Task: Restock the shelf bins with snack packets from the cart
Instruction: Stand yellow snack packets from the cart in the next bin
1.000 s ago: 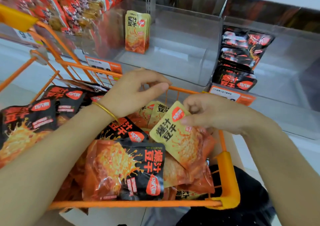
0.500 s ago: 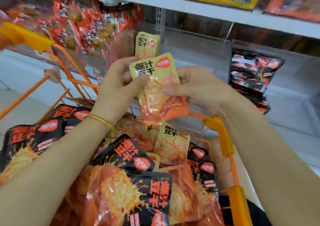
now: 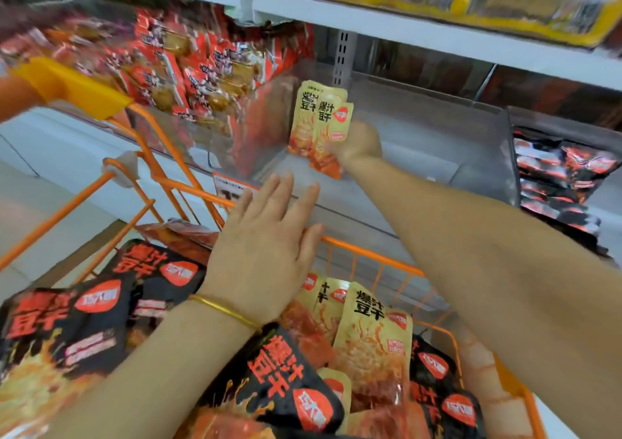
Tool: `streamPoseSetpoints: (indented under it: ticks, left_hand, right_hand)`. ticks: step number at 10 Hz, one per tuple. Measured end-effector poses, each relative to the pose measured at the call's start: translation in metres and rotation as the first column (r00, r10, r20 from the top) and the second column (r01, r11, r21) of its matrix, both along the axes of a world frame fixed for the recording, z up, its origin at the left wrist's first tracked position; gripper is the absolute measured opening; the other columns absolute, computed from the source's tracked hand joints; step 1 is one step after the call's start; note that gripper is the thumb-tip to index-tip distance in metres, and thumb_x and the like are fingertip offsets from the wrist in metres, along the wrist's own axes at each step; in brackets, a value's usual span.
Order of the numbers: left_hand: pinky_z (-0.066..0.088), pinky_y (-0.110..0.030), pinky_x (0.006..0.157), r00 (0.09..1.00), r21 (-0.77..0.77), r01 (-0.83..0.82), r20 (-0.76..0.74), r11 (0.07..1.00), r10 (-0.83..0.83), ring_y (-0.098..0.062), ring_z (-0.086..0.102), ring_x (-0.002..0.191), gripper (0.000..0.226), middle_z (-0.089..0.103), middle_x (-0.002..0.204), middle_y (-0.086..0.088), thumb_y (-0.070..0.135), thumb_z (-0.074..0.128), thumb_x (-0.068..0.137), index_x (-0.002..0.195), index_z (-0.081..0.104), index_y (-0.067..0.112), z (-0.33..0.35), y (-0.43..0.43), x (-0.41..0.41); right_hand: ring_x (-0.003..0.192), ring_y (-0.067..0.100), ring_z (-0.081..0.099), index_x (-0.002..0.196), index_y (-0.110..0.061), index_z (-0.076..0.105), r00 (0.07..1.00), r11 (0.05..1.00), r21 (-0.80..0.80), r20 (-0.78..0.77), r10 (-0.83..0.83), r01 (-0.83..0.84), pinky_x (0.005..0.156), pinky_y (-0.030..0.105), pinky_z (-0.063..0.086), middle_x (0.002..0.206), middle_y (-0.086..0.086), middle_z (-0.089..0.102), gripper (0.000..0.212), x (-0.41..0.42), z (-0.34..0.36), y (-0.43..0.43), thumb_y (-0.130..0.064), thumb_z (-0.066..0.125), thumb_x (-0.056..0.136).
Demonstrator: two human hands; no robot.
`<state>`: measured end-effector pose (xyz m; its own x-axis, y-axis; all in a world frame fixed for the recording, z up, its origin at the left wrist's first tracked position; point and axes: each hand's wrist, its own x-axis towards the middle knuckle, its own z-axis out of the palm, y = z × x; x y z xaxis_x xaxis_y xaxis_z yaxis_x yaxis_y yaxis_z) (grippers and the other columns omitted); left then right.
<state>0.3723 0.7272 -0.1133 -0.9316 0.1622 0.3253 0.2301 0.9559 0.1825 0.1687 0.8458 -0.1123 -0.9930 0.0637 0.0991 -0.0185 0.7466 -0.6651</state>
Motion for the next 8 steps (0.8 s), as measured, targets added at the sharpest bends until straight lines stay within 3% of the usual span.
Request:
streamPoseSetpoints:
  ticks: [2,4,6,8]
  left_hand:
    - [0.032,-0.053,0.107,1.0,-0.038,-0.016,-0.023,0.999,0.015,-0.03,0.04,0.133,0.055,0.045,0.141,-0.015,0.041,0.025,0.092,0.137,0.046,0.016,-0.002,0.001,-0.001]
    - [0.033,-0.052,0.107,0.999,-0.037,-0.025,-0.045,0.999,0.023,-0.028,0.04,0.133,0.056,0.045,0.141,-0.015,0.041,0.025,0.092,0.138,0.046,0.017,-0.006,0.002,-0.002]
    - [0.034,-0.052,0.106,0.996,-0.028,-0.028,-0.088,0.999,0.026,-0.029,0.042,0.132,0.056,0.046,0.14,-0.015,0.04,0.027,0.091,0.138,0.046,0.016,-0.006,0.002,-0.003]
    - [0.033,-0.053,0.106,0.994,-0.031,-0.022,-0.109,0.999,0.019,-0.03,0.043,0.13,0.056,0.048,0.138,-0.016,0.041,0.028,0.091,0.136,0.048,0.015,-0.007,0.0,-0.003]
  right_hand:
    - [0.105,0.025,0.063,0.112,-0.016,0.065,0.999,0.999,0.012,-0.024,-0.036,0.037,0.083,0.032,0.048,0.113,0.008,0.067,0.037,-0.028,-0.013,-0.017,-0.032,0.072,0.08]
    - [0.105,0.023,0.062,0.115,-0.011,0.057,0.994,0.985,-0.136,-0.026,-0.109,0.104,0.077,0.028,0.044,0.114,0.006,0.065,0.042,-0.043,-0.021,-0.028,-0.024,0.074,0.078]
    - [0.106,0.026,0.062,0.115,-0.006,0.05,0.986,0.957,-0.237,0.043,-0.161,0.166,0.086,0.035,0.049,0.116,0.009,0.063,0.055,-0.048,-0.03,-0.029,-0.026,0.079,0.074]
    - [0.104,0.025,0.063,0.115,-0.004,0.05,0.983,0.951,-0.256,0.107,-0.149,0.173,0.084,0.034,0.05,0.114,0.009,0.064,0.06,-0.041,-0.022,-0.021,-0.026,0.083,0.069]
